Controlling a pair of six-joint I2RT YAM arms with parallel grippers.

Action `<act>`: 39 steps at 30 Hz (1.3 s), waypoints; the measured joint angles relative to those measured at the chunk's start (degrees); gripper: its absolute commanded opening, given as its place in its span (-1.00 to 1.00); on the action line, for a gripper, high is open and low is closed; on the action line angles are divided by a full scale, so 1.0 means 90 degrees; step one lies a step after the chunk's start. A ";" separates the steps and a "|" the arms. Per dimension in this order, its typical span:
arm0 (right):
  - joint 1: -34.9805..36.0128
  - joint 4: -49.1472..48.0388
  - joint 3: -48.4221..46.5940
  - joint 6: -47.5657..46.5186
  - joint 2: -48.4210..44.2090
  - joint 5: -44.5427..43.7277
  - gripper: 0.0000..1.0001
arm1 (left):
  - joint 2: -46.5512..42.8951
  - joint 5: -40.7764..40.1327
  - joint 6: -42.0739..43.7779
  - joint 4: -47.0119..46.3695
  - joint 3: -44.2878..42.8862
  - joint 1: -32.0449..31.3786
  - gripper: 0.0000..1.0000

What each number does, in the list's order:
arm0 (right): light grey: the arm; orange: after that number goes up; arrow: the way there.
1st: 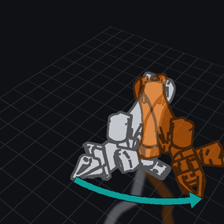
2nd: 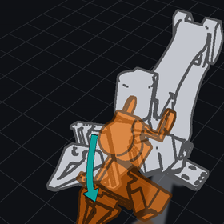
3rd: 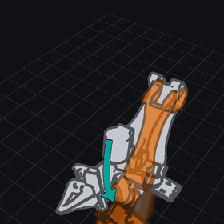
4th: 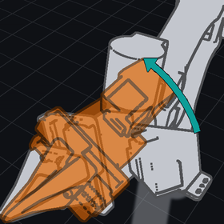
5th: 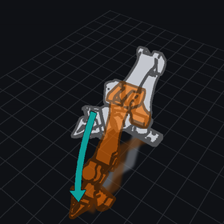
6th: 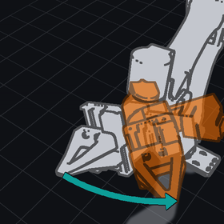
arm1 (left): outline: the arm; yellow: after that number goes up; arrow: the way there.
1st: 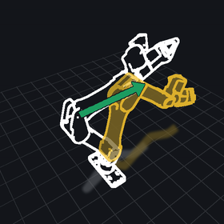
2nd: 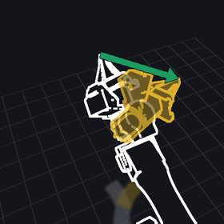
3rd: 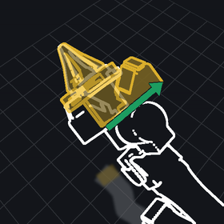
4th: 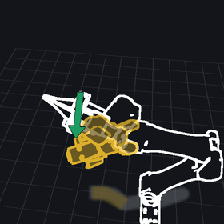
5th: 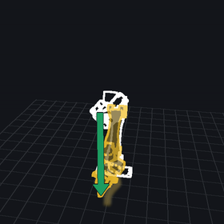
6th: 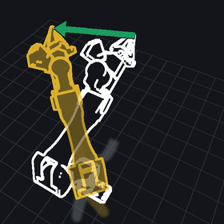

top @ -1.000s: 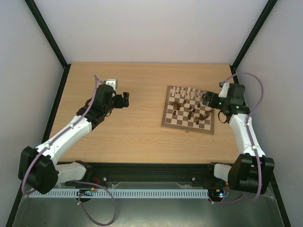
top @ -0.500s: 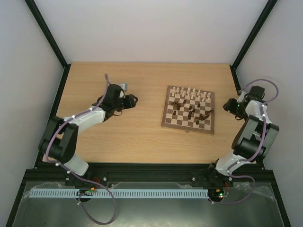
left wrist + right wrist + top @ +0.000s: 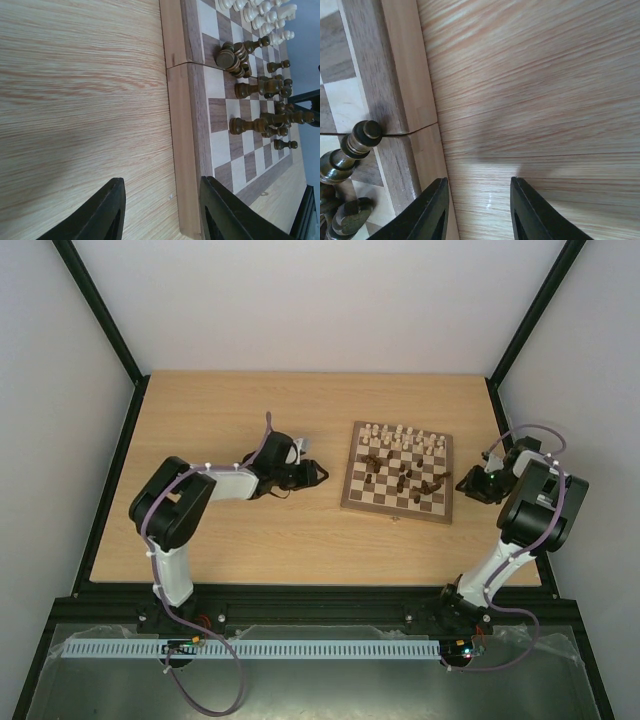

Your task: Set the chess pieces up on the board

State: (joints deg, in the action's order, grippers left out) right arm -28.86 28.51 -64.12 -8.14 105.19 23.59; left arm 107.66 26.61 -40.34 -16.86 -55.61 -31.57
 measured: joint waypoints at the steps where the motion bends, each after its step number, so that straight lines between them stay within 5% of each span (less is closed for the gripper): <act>1: 0.0000 0.0032 -0.0002 -0.0034 0.0036 0.0068 -0.29 | 0.0087 0.0049 -0.0034 -0.0056 -0.0032 -0.0019 -0.13; 23: -0.0034 0.0393 -0.0102 -0.0211 0.0308 0.1207 -0.15 | 0.0940 0.0311 -0.0595 -0.0520 -0.0515 -0.0532 0.00; 39: 0.0051 0.0442 -0.0102 -0.0495 0.0410 0.1520 -0.54 | 0.1345 0.0362 -0.0763 -0.0563 -0.1005 -0.0544 -0.22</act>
State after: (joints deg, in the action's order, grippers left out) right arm -28.40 32.49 -65.04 -12.60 108.88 37.28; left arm 119.77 29.87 -47.20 -21.93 -64.66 -36.47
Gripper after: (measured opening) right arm 0.248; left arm 0.391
